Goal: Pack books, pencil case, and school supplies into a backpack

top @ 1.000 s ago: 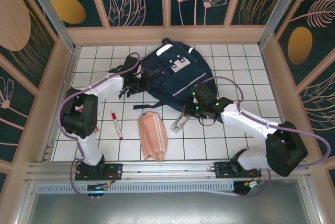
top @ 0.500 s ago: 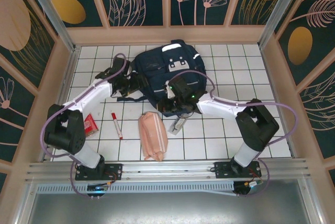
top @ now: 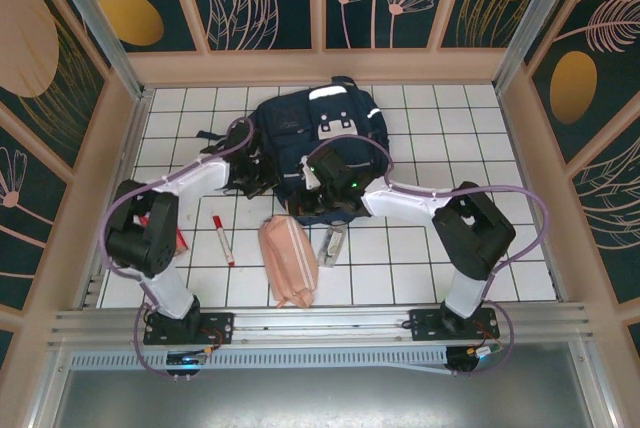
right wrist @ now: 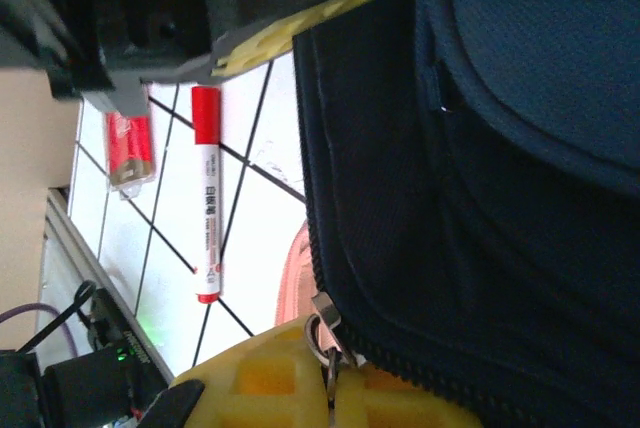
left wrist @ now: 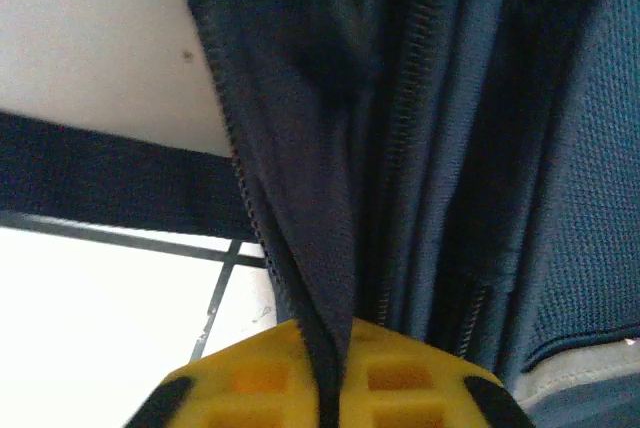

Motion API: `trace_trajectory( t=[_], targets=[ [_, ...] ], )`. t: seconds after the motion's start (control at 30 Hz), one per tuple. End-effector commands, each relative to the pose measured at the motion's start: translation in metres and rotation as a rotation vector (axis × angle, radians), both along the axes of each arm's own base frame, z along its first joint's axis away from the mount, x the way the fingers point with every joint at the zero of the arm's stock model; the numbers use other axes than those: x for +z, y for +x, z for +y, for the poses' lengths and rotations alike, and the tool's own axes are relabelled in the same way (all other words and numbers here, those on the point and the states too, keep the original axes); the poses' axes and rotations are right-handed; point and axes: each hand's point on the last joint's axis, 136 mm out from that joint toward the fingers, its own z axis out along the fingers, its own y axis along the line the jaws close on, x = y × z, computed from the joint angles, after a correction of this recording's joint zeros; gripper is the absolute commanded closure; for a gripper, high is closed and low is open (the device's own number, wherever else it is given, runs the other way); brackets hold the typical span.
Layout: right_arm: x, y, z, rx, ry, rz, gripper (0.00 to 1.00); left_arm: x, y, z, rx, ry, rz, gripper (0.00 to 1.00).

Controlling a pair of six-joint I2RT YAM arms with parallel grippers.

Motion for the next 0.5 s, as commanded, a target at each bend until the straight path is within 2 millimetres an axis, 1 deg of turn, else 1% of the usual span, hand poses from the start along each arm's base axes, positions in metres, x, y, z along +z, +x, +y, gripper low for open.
trace_trajectory(
  t=[0.0, 0.07, 0.1, 0.17, 0.23, 0.3, 0.37, 0.43, 0.47],
  targets=[
    [0.003, -0.002, -0.025, -0.016, -0.062, -0.014, 1.0, 0.005, 0.027, 0.019, -0.061, 0.177, -0.068, 1.0],
    [-0.005, -0.008, -0.05, -0.046, -0.106, 0.014, 1.0, 0.007, 0.036, 0.025, -0.089, 0.224, -0.092, 1.0],
    [-0.011, -0.012, -0.065, -0.061, -0.14, 0.027, 1.0, 0.007, 0.039, 0.028, -0.105, 0.241, -0.102, 1.0],
    [-0.015, -0.017, -0.096, -0.094, -0.191, 0.038, 1.0, 0.006, 0.044, 0.034, -0.139, 0.271, -0.116, 1.0],
    [-0.016, -0.02, -0.125, -0.118, -0.22, 0.049, 1.0, 0.005, 0.048, 0.039, -0.173, 0.298, -0.13, 1.0],
    [-0.016, -0.02, -0.15, -0.142, -0.242, 0.053, 1.0, 0.004, 0.051, 0.039, -0.225, 0.313, -0.151, 1.0],
    [-0.018, -0.02, -0.165, -0.141, -0.247, 0.063, 1.0, 0.003, 0.058, 0.041, -0.266, 0.331, -0.166, 1.0],
    [-0.018, -0.02, -0.166, -0.114, -0.24, 0.056, 1.0, 0.003, 0.068, 0.043, -0.279, 0.34, -0.177, 1.0],
    [-0.017, -0.02, -0.161, -0.09, -0.225, 0.057, 1.0, 0.005, 0.076, 0.044, -0.278, 0.345, -0.19, 1.0]
  ],
)
